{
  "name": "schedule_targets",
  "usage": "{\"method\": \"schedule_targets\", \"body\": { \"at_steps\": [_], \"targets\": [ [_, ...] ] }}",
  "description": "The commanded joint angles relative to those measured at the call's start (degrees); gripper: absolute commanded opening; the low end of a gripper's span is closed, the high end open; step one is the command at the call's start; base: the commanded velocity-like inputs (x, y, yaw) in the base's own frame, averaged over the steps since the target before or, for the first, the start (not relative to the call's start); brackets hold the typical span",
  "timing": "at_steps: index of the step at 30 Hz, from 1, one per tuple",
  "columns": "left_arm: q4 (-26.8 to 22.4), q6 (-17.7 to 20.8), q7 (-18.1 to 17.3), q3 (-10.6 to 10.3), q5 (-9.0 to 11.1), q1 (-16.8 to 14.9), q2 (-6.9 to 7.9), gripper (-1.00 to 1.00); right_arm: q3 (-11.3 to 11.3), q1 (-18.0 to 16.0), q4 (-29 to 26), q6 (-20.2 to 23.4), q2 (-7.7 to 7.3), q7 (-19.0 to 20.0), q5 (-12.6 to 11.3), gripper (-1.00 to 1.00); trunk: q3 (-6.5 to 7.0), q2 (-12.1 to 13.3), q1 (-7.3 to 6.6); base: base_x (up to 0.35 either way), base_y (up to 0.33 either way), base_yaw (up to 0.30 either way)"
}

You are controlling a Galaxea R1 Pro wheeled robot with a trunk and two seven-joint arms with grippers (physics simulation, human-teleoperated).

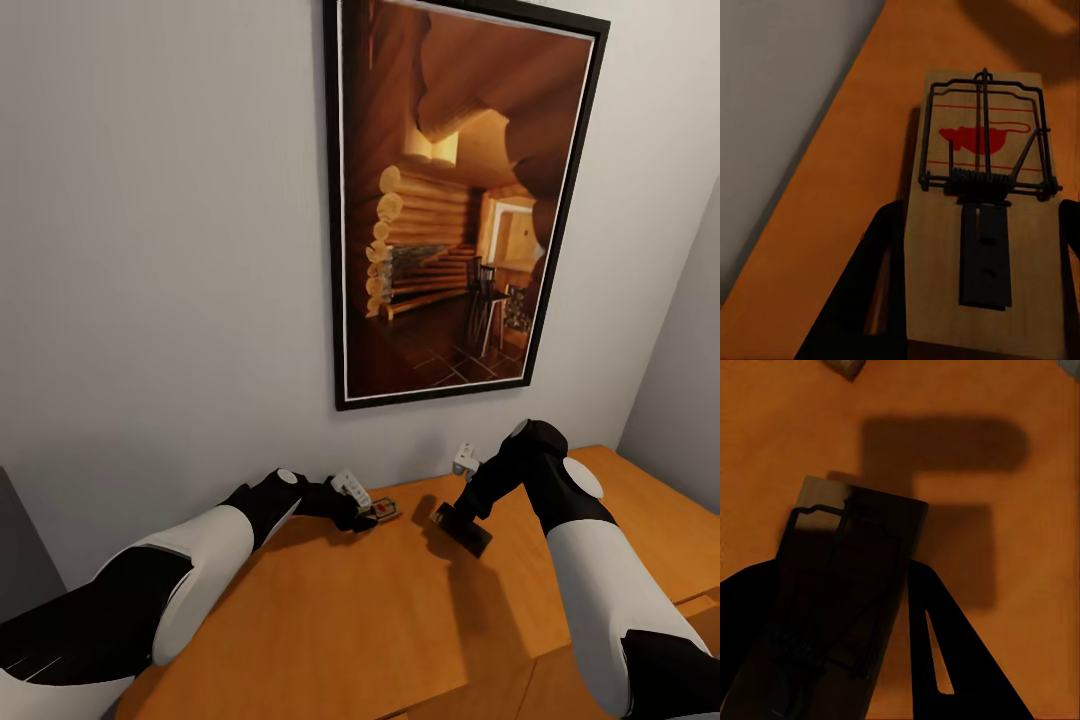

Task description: Take the four mousetraps from the cabinet in the bathroom and place them on the bathroom floor. Make sure all four end up on the same floor surface, and ensure that at least two of them are either under or directly next to the same bathroom sink.

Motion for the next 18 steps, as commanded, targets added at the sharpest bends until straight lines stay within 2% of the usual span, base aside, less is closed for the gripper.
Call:
{"method": "schedule_targets", "body": {
  "at_steps": [1,18],
  "targets": [
    [-0.1,0.0,-0.1,-0.4,0.1,0.0,0.00,-1.00,-0.1,0.0,-0.1,0.6,0.02,0.4,0.3,-1.00,0.11,0.4,-0.22,0.000,0.000,0.000],
    [-0.1,0.1,0.0,-0.4,0.1,0.0,0.00,-1.00,-0.1,0.0,-0.1,0.6,0.00,0.4,0.3,-1.00,3.16,7.2,-3.96,0.000,0.000,0.000]
  ]
}}
